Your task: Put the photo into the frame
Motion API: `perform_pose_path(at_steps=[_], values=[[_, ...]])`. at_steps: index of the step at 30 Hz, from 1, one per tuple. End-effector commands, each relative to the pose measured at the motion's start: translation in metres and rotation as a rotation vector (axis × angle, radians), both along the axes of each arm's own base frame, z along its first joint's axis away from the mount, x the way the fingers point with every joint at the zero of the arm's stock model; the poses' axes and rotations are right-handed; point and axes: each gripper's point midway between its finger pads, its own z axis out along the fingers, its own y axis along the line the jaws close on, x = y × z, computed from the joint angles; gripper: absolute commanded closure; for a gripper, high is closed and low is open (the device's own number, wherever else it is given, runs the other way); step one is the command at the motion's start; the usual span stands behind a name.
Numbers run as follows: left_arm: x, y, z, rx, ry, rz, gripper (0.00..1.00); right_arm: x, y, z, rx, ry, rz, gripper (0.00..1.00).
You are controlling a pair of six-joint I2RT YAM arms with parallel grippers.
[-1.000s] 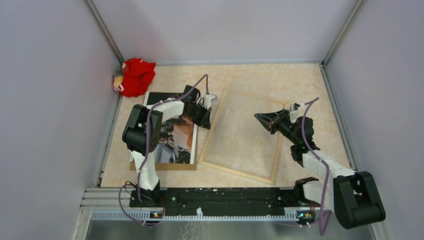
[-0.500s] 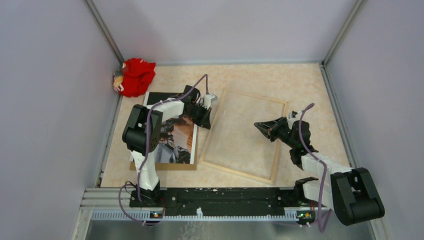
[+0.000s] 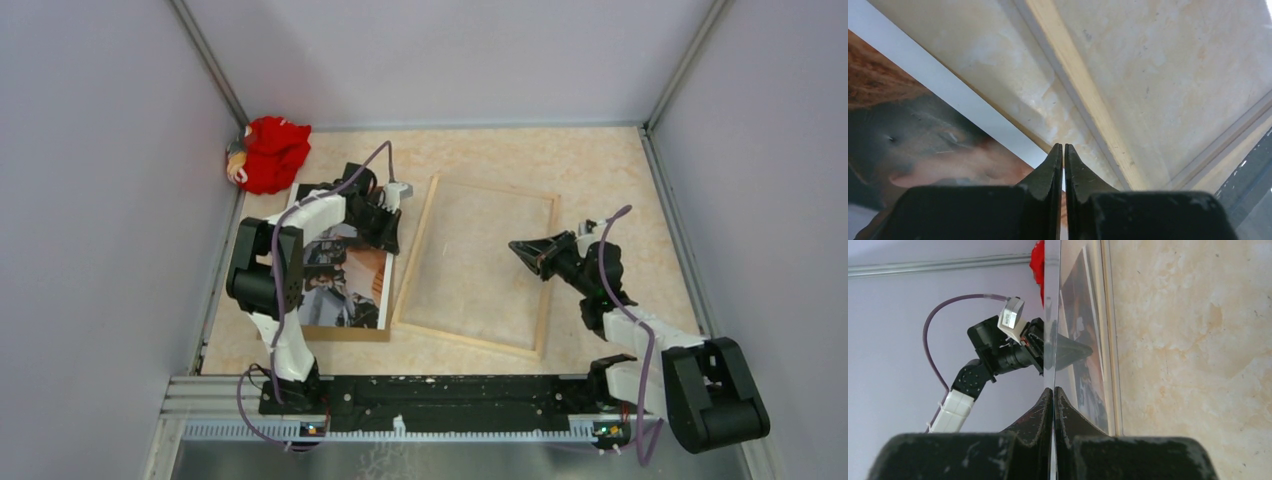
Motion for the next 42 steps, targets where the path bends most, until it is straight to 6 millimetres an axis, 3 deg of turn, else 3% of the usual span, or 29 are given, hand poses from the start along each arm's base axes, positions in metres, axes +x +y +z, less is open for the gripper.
perform_pose_path(at_steps=[1, 4, 9, 16, 22, 28, 36, 39, 42], values=[[-0.014, -0.003, 0.012, -0.013, -0.018, -0.037, 0.92, 0.002, 0.006, 0.039, 0.054, -0.126, 0.027, 1.0], [-0.021, -0.002, -0.006, -0.002, 0.019, -0.032, 0.95, 0.002, 0.009, 0.054, 0.07, -0.162, 0.046, 1.0], [-0.02, -0.007, -0.02, -0.013, 0.04, -0.027, 0.98, 0.003, 0.011, 0.083, 0.068, -0.226, 0.067, 1.0], [-0.02, -0.013, -0.023, -0.032, 0.043, -0.037, 1.0, 0.009, 0.019, 0.114, -0.162, -0.307, 0.168, 1.0], [-0.02, -0.014, -0.028, -0.037, 0.049, -0.036, 1.0, 0.013, 0.025, 0.128, -0.172, -0.334, 0.213, 1.0], [-0.01, -0.012, -0.02, -0.051, 0.027, -0.019, 1.0, 0.015, 0.03, 0.145, -0.145, -0.376, 0.242, 1.0], [0.034, 0.019, 0.009, -0.096, -0.027, 0.099, 1.0, 0.008, 0.043, 0.19, -0.115, -0.505, 0.348, 1.0], [0.042, 0.028, 0.012, -0.104, -0.031, 0.128, 1.0, 0.005, 0.045, 0.183, -0.148, -0.527, 0.39, 1.0], [0.044, 0.031, 0.012, -0.108, -0.031, 0.137, 1.0, 0.011, 0.04, 0.142, -0.183, -0.444, 0.392, 1.0]])
